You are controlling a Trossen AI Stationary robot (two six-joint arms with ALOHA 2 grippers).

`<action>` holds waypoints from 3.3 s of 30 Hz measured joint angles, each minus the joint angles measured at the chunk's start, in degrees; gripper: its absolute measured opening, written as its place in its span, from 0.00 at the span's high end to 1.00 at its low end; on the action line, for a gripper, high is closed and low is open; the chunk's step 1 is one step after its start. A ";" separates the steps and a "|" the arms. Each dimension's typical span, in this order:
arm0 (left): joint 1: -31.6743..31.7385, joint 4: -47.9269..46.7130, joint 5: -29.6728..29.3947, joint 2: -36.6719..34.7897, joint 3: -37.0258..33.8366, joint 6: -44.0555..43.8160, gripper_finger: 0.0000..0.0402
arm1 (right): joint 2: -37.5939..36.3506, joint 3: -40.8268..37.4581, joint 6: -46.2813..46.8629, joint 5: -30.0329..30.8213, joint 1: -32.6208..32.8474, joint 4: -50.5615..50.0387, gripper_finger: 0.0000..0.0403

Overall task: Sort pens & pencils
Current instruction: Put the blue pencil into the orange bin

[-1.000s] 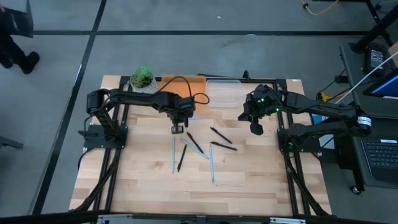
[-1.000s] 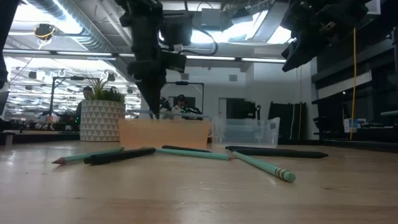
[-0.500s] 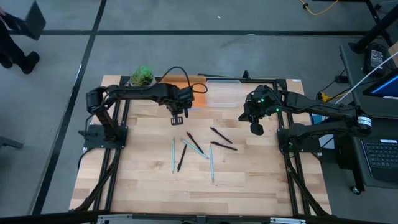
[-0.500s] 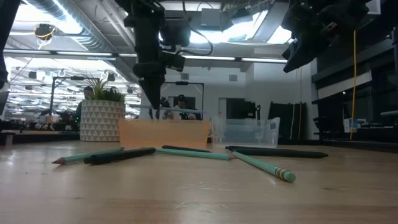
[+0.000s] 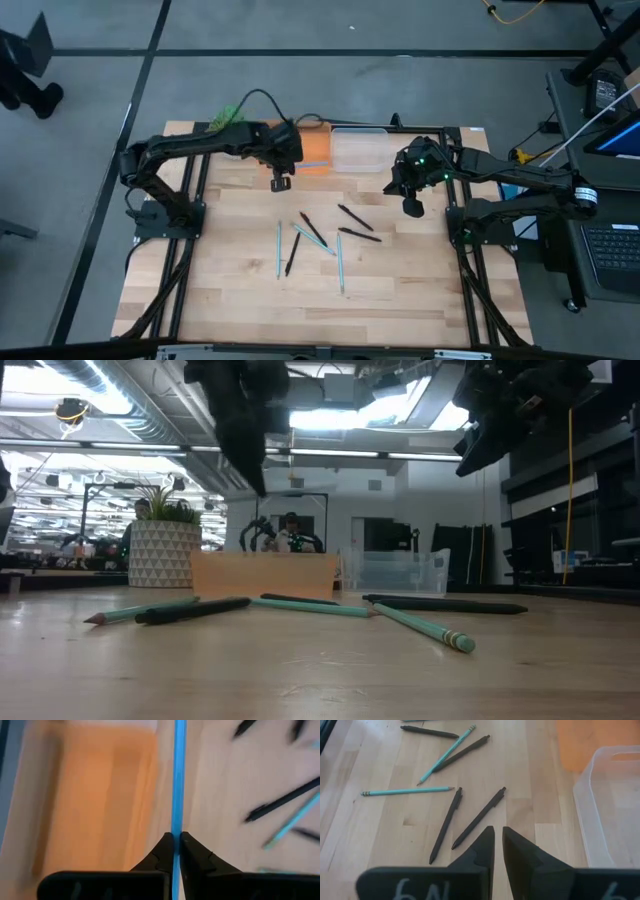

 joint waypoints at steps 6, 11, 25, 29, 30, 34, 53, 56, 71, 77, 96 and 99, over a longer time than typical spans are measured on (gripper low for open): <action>3.33 10.54 8.71 -3.95 -4.53 3.27 0.98 | 0.00 0.00 0.00 0.00 -0.01 -0.80 0.90; 6.32 16.93 10.55 -6.58 -11.03 3.89 0.98 | 0.00 0.00 0.00 -0.02 0.00 -1.50 0.90; 15.48 29.26 22.35 -11.06 -20.84 5.33 0.98 | 0.00 0.00 -0.15 0.00 0.00 -1.07 0.90; 17.05 29.29 22.49 -11.06 -20.84 6.57 0.98 | 0.00 0.00 -0.16 0.02 -0.01 -1.09 0.90; 17.48 29.23 22.46 -11.06 -20.84 6.95 0.98 | 0.00 0.00 -0.17 0.02 0.00 -1.07 0.90; 19.22 28.86 22.40 -11.06 -20.84 7.39 0.98 | 0.00 0.00 -0.17 0.02 -0.02 -0.81 0.90; 23.45 27.62 20.37 -6.47 -20.77 14.09 0.98 | 0.00 0.00 -0.30 0.04 0.00 2.08 0.90; 23.82 28.27 19.45 -3.90 -20.61 14.81 0.98 | 0.00 0.00 -0.35 0.04 -0.01 2.10 0.90; 25.09 23.27 14.88 0.63 -16.71 16.88 0.98 | 0.00 0.00 -0.44 1.09 0.00 2.23 0.90; 23.55 20.14 11.69 1.11 -16.71 16.90 0.98 | 0.00 0.00 -0.44 1.51 -0.02 2.67 0.90; 22.18 18.53 9.37 10.54 -16.71 16.82 0.98 | 0.02 0.00 -0.20 1.49 -0.02 3.63 0.90; 22.18 18.51 9.35 10.54 -16.71 16.70 0.98 | 0.00 0.00 -0.22 1.49 -0.02 3.63 0.90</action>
